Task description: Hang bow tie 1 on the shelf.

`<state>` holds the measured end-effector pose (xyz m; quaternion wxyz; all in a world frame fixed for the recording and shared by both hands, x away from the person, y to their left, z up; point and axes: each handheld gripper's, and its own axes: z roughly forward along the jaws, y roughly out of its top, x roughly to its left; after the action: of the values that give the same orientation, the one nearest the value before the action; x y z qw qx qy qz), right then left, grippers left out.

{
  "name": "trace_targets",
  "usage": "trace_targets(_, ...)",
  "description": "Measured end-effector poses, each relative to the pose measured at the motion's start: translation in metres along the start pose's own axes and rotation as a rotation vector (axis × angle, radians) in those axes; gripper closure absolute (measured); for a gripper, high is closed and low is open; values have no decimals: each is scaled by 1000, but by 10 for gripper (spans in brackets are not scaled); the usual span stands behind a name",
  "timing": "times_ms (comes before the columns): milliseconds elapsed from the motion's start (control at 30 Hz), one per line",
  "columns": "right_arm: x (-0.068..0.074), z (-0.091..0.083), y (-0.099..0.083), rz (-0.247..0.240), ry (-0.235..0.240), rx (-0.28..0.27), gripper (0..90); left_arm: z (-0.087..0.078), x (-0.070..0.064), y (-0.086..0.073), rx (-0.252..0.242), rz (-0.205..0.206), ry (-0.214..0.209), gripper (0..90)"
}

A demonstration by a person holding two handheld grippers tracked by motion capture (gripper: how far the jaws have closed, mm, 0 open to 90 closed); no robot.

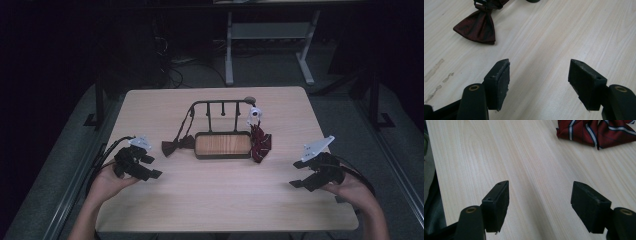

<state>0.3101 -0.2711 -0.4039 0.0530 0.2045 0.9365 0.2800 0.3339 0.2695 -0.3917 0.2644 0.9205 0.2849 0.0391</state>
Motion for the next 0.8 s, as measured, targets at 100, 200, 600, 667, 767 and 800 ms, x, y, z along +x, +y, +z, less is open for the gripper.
trace_targets(100, 1, 1, 0, 13, 2, 8, 300, 0, -2, -2, -3, -2, 3, 320)
trace_targets(200, 0, 2, -1, 7, 0, 11, 300, 2, -6, -4, -18, -4, 13, 309)
trace_targets(600, 2, 3, -3, 19, 7, 14, 294, 15, -15, -15, -60, -16, 8, 264)
trace_targets(667, 1, 5, -3, 6, 1, 12, 294, 17, -18, -17, -66, -14, 10, 264)
trace_targets(767, 1, 6, -4, 4, 4, 8, 293, 20, -19, -20, -79, -18, 15, 264)
trace_targets(800, 1, 6, -4, 2, 4, 7, 294, 21, -20, -21, -87, -23, 19, 264)
